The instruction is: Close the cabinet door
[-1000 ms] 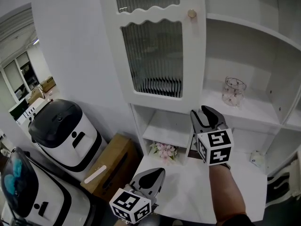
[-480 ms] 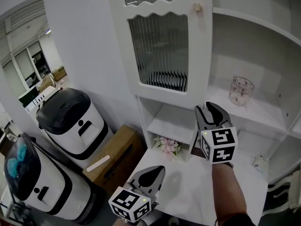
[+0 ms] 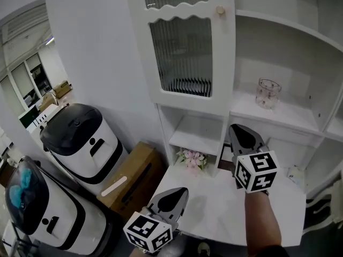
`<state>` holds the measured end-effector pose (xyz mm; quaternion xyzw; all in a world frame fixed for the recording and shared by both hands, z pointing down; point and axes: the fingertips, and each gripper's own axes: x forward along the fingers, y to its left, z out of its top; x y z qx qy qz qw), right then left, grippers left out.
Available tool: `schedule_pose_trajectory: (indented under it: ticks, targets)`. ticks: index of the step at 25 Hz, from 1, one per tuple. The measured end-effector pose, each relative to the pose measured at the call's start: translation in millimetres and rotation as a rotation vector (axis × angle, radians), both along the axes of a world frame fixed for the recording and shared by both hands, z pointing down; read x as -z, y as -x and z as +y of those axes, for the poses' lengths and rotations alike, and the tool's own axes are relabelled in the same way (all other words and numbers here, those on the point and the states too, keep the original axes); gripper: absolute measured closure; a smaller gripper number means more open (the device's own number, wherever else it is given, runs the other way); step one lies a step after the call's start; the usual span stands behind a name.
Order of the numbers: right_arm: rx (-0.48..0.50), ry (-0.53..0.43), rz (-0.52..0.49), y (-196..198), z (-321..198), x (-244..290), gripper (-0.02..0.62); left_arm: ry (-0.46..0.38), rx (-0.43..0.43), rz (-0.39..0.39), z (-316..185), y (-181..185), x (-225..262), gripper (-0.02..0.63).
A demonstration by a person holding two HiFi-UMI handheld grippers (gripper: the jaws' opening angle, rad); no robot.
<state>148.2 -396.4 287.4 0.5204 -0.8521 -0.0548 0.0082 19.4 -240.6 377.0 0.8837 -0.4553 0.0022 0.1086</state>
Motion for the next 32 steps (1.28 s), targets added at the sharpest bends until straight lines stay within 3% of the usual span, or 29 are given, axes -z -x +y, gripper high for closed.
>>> schedule_pose_trajectory:
  ticks: [3,12,22,32]
  targets:
    - [0.022,0.033,-0.066,16.6,33.2,-3.5,0.583,-0.002,-0.039,-0.003,17.4,13.3,0.3,0.603]
    - [-0.008,0.053,-0.115,56.5,135.4,-12.1,0.586,-0.008,-0.154,-0.001,79.0,48.1,0.7,0.603]
    - [-0.071,0.060,-0.092,86.0,226.0,-23.3,0.588,-0.011,-0.260,0.010,145.8,72.9,-8.9,0.603]
    - [-0.090,0.066,-0.065,100.2,269.9,-28.9,0.591,0.010,-0.288,0.033,184.0,90.1,-20.3,0.603]
